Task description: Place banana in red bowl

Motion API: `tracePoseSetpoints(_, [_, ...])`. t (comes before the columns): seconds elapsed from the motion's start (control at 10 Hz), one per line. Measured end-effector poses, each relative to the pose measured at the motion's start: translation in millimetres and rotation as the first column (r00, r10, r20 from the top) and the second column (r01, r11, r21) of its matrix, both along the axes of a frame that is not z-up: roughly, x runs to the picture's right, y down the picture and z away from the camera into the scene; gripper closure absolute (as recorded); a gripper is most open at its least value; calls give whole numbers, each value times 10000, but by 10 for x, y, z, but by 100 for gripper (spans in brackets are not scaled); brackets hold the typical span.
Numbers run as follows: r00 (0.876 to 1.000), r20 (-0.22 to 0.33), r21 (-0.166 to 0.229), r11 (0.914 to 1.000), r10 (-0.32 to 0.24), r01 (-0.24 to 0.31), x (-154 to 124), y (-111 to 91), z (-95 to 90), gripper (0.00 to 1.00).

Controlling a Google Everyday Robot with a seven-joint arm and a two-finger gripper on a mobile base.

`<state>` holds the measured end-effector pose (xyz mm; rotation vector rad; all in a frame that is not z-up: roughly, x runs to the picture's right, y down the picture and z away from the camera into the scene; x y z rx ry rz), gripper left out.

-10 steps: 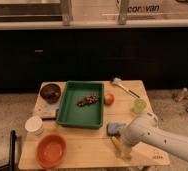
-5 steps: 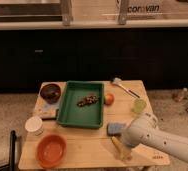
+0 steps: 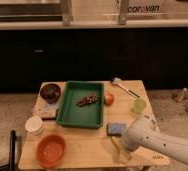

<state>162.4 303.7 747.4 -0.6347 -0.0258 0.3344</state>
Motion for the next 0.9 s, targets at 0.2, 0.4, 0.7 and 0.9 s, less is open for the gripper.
tracePoseSetpoints(0.2, [9999, -59, -217, 9997, 88, -89, -7, 69, 49, 20])
tracePoseSetpoints(0.4, [9998, -150, -385, 9992, 124, -130, -13, 115, 126, 20])
tracePoseSetpoints(0.7, [9992, -392, -449, 9989, 111, -128, -12, 114, 229, 34])
tracePoseSetpoints(0.9, [9982, -582, -489, 9987, 143, -172, 4, 104, 295, 57])
